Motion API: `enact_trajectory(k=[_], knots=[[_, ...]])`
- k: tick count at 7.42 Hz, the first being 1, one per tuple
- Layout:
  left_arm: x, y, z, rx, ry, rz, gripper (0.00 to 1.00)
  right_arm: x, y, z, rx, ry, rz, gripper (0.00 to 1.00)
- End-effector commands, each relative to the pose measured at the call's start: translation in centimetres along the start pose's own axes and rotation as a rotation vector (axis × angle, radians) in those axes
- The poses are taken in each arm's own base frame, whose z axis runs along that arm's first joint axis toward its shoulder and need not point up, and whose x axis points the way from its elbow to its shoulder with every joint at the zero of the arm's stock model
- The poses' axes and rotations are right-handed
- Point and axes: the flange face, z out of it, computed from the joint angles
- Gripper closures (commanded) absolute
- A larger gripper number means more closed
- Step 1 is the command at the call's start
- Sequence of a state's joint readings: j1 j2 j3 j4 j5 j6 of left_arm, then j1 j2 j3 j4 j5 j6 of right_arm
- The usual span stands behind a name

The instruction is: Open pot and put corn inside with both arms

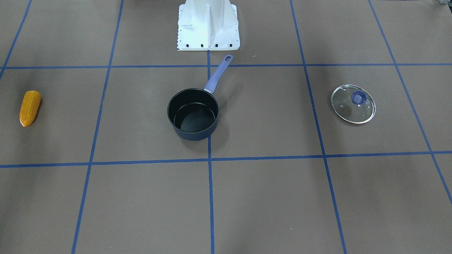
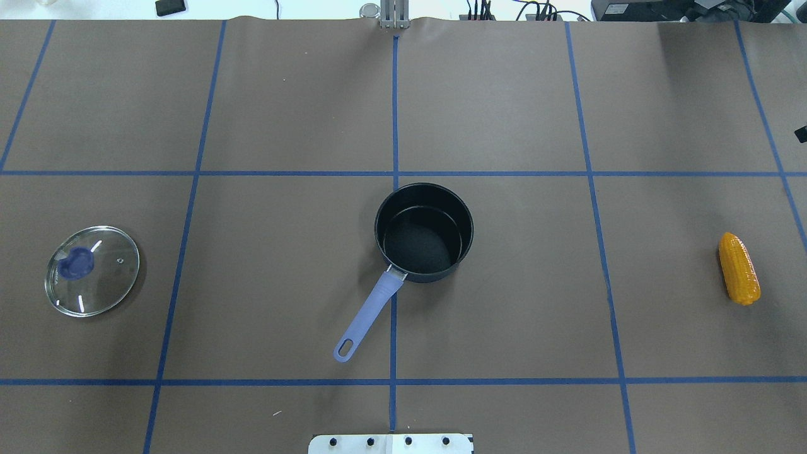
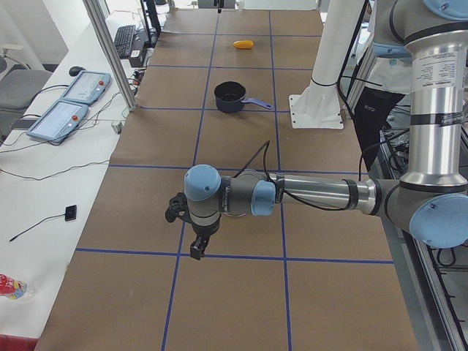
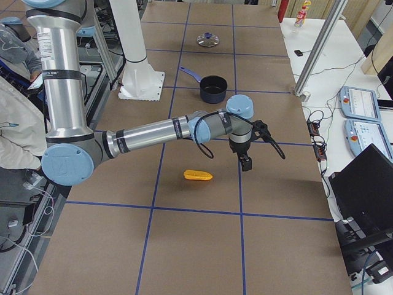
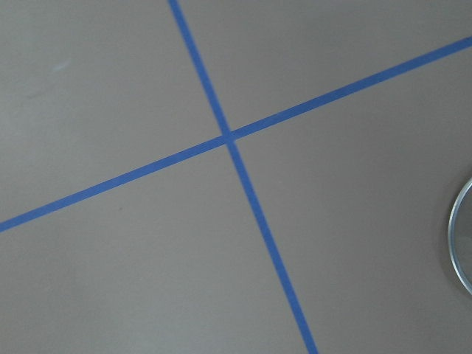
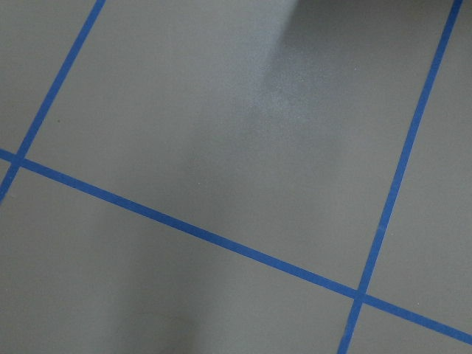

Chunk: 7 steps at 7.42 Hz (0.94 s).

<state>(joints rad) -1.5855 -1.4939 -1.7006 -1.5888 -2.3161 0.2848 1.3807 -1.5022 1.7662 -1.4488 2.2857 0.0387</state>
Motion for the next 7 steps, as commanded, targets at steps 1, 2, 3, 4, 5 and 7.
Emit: enact_trajectory(k=[1,2,3,4,5,7], knots=[[-0.7,0.4,0.2,-0.007,0.0,-0.022,0.01,-3.1,1.5,2.8,0.012,-0.036,0.089,0.0],[-0.7,0.3,0.2,-0.006,0.0,-0.021,0.01,-4.1,3.9,4.4,0.049,-0.056,0.13,0.0],[-0.6,0.3,0.2,-0.007,0.0,-0.02,0.01,-5.4,7.3,6.3,0.084,-0.08,0.163,0.0],[-0.5,0.2,0.1,-0.004,-0.001,-0.018,0.01,-7.1,10.5,9.0,0.102,-0.06,0.192,0.0],[-0.5,0.2,0.1,-0.004,-0.001,-0.018,0.01,-9.4,12.9,11.7,0.12,-0.025,0.226,0.0],[-0.4,0.2,0.1,-0.001,0.002,-0.016,0.0,-10.2,16.2,14.3,0.109,0.057,0.195,0.0]])
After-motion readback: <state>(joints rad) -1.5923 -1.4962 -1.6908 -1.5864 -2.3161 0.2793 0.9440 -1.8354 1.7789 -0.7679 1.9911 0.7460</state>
